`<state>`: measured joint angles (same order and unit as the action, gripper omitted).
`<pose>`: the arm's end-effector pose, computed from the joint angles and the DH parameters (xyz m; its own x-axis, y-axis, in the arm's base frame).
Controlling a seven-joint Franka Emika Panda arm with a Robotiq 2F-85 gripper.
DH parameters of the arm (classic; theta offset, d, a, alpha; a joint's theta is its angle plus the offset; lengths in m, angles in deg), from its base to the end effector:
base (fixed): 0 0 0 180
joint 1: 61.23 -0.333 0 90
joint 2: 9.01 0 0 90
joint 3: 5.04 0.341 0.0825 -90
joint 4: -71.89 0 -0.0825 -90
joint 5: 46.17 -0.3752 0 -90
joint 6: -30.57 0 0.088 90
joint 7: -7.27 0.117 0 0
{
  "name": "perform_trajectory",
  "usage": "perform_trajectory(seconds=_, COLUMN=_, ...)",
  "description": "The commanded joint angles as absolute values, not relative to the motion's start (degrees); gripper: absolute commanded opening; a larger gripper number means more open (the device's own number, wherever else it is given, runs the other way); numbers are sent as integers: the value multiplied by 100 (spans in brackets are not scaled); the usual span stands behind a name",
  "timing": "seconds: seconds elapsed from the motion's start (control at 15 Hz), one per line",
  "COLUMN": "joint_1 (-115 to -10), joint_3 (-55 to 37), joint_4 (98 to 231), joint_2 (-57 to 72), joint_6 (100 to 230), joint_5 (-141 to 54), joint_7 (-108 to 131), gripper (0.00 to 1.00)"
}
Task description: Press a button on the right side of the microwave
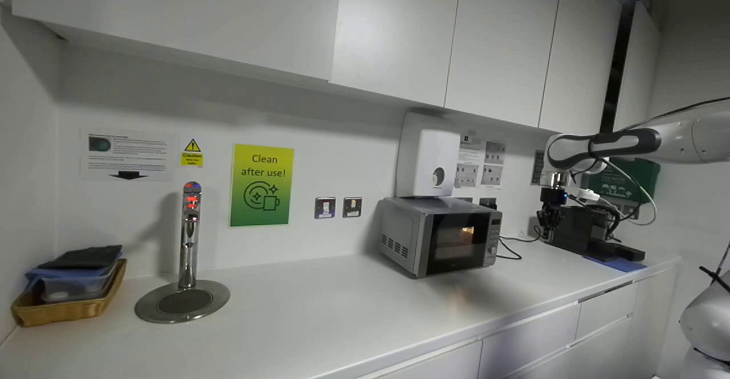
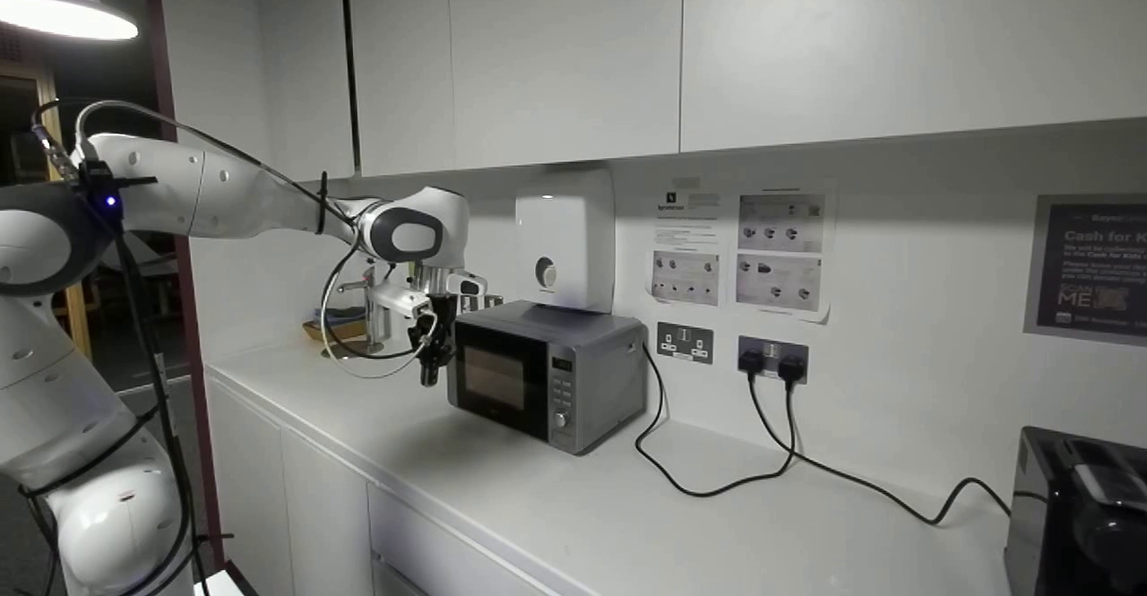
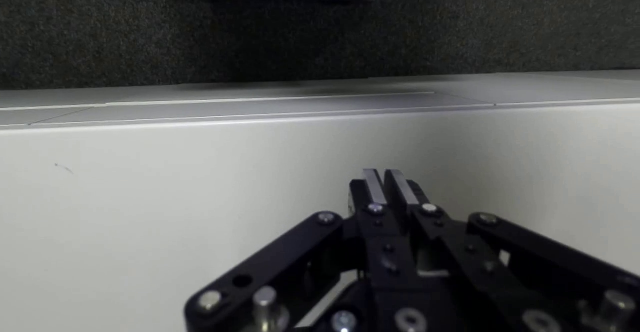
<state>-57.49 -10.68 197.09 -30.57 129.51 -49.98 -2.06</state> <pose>0.4088 -0.0657 0.5480 0.9978 -0.0018 -0.0668 -0.0094 -0.9936 -0.1129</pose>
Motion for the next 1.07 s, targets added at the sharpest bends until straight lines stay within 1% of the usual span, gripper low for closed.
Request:
perform_trajectory(seconds=0.0, joint_1=-5807, joint_3=-1162, joint_4=19489, joint_2=-2963, joint_6=12745, joint_5=-5151, joint_7=-365, gripper=41)
perform_trajectory(seconds=0.07, joint_1=-5806, joint_3=-1161, joint_4=19500, joint_2=-2970, joint_6=12759, joint_5=-5158, joint_7=-363, gripper=50)
perform_trajectory(seconds=0.2, joint_1=-5803, joint_3=-1165, joint_4=19515, joint_2=-2974, joint_6=12784, joint_5=-5168, joint_7=-365, gripper=63)
perform_trajectory(seconds=0.4, joint_1=-5799, joint_3=-1166, joint_4=19538, joint_2=-2991, joint_6=12818, joint_5=-5178, joint_7=-356, gripper=87)
perform_trajectory(seconds=0.53, joint_1=-5797, joint_3=-1168, joint_4=19568, joint_2=-3014, joint_6=12847, joint_5=-5197, joint_7=-348, gripper=99)
perform_trajectory(seconds=1.0, joint_1=-5785, joint_3=-1166, joint_4=19772, joint_2=-3138, joint_6=12997, joint_5=-5287, joint_7=-281, gripper=100)
